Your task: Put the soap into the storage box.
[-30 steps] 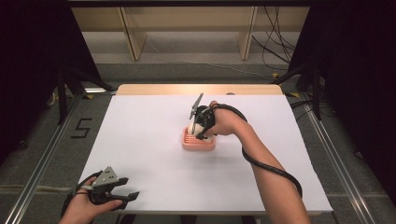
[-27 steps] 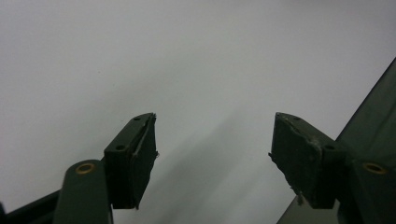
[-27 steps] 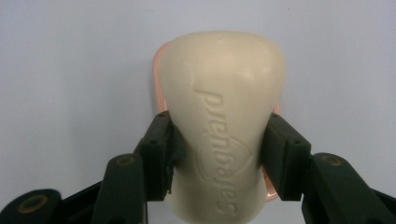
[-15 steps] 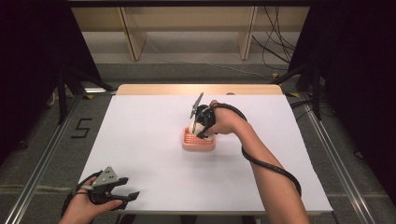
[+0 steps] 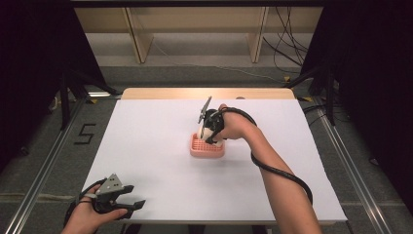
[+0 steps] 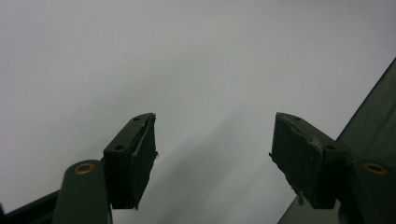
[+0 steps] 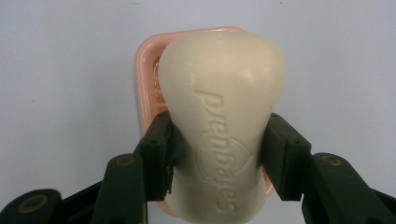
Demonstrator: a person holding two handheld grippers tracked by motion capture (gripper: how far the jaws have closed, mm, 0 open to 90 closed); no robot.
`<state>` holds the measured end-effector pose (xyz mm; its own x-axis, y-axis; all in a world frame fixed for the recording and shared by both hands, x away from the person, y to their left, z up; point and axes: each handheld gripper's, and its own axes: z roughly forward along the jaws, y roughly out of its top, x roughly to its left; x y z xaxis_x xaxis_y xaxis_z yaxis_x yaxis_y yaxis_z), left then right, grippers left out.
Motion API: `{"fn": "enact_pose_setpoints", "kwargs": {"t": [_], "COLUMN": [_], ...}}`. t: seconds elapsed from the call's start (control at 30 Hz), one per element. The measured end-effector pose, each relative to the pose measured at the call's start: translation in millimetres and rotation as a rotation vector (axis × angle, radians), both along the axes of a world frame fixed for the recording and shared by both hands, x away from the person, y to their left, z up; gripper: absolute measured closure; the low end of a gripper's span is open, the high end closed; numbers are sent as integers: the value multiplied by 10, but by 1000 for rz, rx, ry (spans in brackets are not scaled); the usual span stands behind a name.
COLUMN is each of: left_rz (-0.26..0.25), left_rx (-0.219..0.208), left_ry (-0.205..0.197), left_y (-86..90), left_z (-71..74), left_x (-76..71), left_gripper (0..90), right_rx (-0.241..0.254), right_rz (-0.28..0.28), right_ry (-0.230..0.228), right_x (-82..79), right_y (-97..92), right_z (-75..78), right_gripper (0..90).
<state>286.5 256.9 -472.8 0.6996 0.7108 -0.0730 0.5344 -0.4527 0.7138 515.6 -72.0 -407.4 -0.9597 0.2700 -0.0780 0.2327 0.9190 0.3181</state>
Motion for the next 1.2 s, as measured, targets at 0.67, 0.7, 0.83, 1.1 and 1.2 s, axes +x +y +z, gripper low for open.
{"fn": "enact_pose_setpoints", "kwargs": {"t": [0.67,0.7,0.83,1.1,1.2], "left_rz": [-11,-11,-10,-10,-9], "left_rx": [-7,-7,-7,-7,-8], "left_ry": [7,7,7,7,7], "left_y": [1,2,3,4,5], "left_z": [1,1,0,3,3], "left_x": [1,1,0,-1,-1], "left_gripper": [303,303,303,303,303], "right_rx": [-28,-29,-36,-32,-36], "right_rz": [8,13,28,44,56], "right_ry": [11,8,16,0,-2], "right_x": [31,36,45,57,63], "right_y": [34,35,42,57,63], "right_z": [-84,-91,-115,-142,-149], "right_gripper": [507,507,507,507,507]}}
